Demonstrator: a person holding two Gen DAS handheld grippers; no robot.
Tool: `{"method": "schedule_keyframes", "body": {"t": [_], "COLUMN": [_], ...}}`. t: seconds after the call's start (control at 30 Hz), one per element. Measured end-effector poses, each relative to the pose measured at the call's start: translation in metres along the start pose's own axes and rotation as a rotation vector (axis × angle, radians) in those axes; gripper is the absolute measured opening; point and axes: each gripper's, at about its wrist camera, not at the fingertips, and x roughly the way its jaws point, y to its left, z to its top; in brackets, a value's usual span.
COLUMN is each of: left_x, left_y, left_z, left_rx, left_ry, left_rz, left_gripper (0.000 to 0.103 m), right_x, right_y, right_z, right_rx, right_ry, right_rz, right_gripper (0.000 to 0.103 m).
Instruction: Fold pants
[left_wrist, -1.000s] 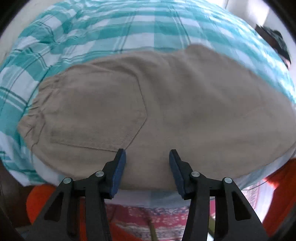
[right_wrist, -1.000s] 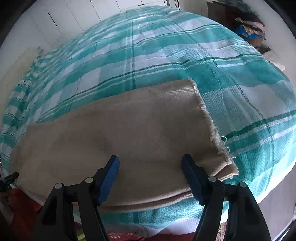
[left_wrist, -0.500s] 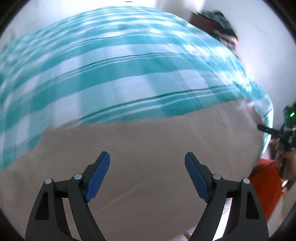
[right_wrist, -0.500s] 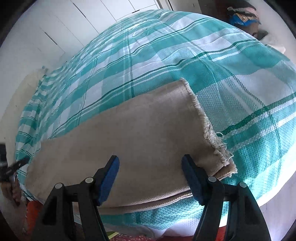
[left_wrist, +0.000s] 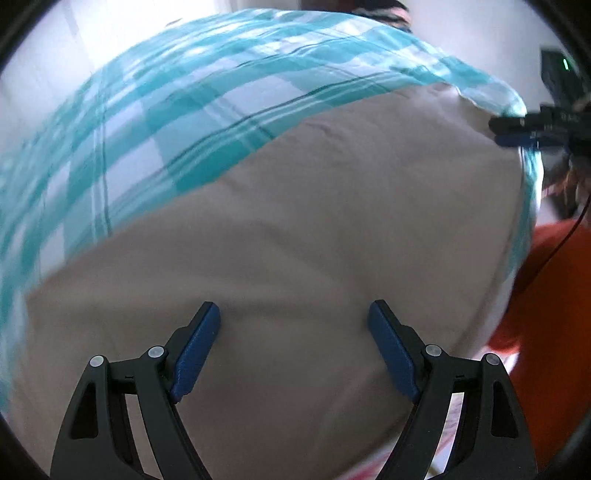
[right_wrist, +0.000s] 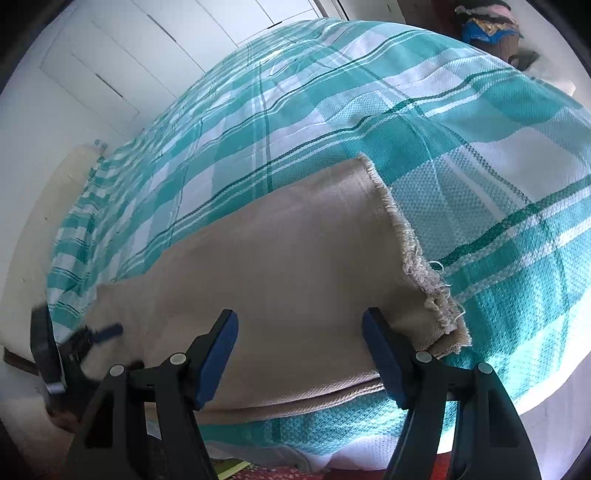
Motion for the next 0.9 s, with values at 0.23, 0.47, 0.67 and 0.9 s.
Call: {"method": "schedule_keyframes", "body": {"t": [0.23, 0.47, 0.67, 0.9], "left_x": [-0.011, -0.016, -0.012, -0.011], "left_y": [-0.020, -0.019, -0.023, -0.020], "left_z": [-0.020, -0.023, -0.028, -0.028], "left_rx": [0.018, -0.039, -0.040, -0.057], "left_ry": [-0.038, -0.020, -0.027, -0.023], "left_rz": [0.057, 0.029, 0.054, 0.031], "left_gripper": [0.084, 0.084, 0.084, 0.085], "right_x": [0.000, -0.002, -0.016, -0.087], "right_y": [0.000, 0.001, -0.001, -0.072], "right_z": [0.001, 0.000, -0.002, -0.011], "right_rx": [0.023, 0.031, 0.059, 0.419], "right_ry": [-0.009, -0.025, -0.104, -0.378], "right_rz": [0.002, 0.006, 0.033, 0.224], "right_gripper": [0.070, 0.070, 0.069, 0.070]}}
